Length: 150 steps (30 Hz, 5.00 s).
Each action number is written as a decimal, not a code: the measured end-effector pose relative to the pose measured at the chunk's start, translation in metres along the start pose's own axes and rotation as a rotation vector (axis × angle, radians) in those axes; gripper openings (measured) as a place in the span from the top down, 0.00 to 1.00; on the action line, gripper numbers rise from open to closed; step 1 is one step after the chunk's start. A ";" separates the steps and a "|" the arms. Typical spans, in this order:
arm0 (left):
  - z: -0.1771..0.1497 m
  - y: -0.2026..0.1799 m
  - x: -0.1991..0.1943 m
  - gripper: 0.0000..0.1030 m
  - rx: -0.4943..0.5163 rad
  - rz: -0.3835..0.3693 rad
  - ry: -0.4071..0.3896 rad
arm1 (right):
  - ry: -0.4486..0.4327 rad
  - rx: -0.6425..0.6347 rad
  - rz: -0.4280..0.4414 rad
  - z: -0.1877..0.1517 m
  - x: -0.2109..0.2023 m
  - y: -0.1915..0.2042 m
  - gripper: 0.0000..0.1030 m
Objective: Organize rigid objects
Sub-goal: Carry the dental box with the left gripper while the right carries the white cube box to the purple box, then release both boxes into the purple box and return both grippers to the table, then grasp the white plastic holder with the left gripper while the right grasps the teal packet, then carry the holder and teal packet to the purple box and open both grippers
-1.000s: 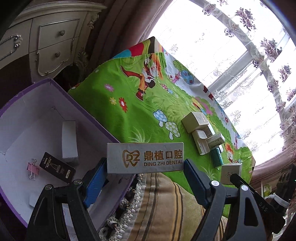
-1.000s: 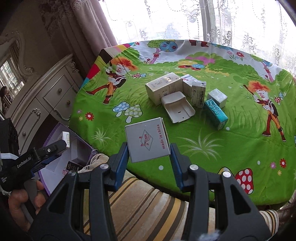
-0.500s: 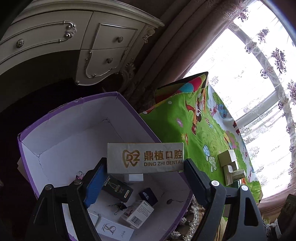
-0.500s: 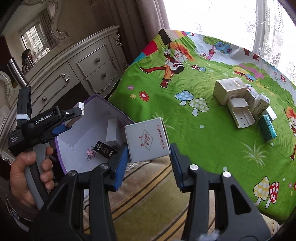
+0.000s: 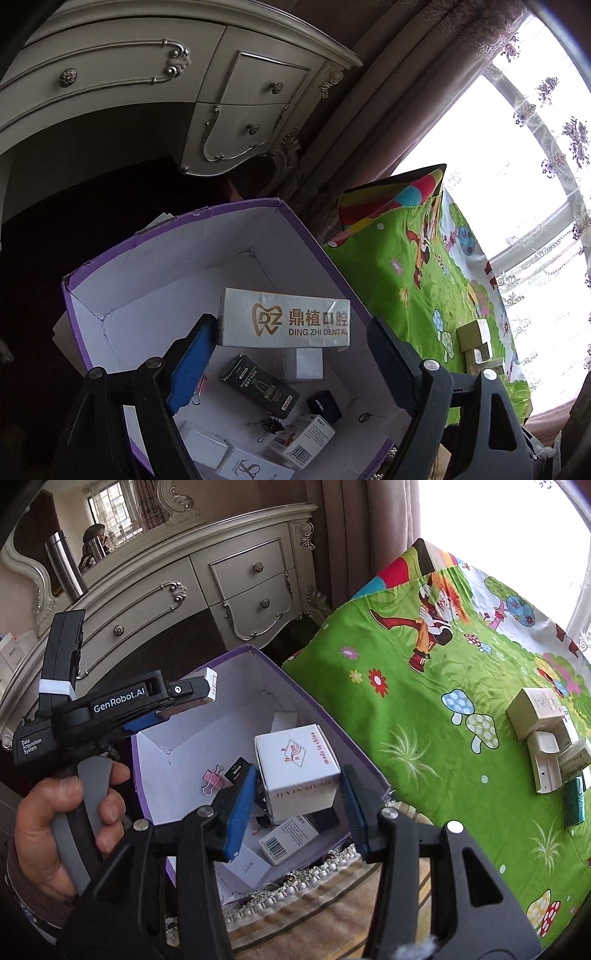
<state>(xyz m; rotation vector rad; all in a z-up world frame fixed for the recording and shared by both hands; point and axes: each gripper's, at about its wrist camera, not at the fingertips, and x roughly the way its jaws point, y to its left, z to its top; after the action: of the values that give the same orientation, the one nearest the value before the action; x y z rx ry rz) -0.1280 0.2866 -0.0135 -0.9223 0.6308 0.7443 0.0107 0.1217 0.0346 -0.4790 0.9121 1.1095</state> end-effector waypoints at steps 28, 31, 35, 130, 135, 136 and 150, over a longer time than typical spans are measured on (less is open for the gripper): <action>-0.016 -0.120 -0.041 0.16 0.474 0.079 -0.235 | -0.203 0.100 -0.320 -0.023 -0.065 -0.075 0.05; -0.025 -0.137 -0.037 0.16 0.501 0.029 -0.213 | -0.199 0.148 -0.311 -0.031 -0.072 -0.101 0.05; -0.036 -0.163 -0.025 0.16 0.537 -0.014 -0.165 | -0.195 0.212 -0.326 -0.044 -0.081 -0.138 0.05; -0.140 -0.366 0.182 0.34 0.414 0.011 0.406 | -0.099 0.516 -0.338 -0.119 -0.043 -0.348 0.65; -0.137 -0.350 0.161 0.34 0.407 -0.026 0.391 | -0.110 0.499 -0.352 -0.120 -0.053 -0.337 0.65; -0.136 -0.347 0.156 0.34 0.404 -0.033 0.389 | -0.110 0.494 -0.354 -0.120 -0.055 -0.335 0.65; -0.109 -0.297 0.105 0.34 0.331 -0.094 0.333 | -0.136 0.438 -0.313 -0.105 -0.080 -0.278 0.65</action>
<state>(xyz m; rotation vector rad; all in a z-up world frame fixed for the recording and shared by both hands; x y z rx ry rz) 0.1506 0.1045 -0.0036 -0.7673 0.9650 0.3862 0.2118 -0.1095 0.0131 -0.1729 0.8930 0.6249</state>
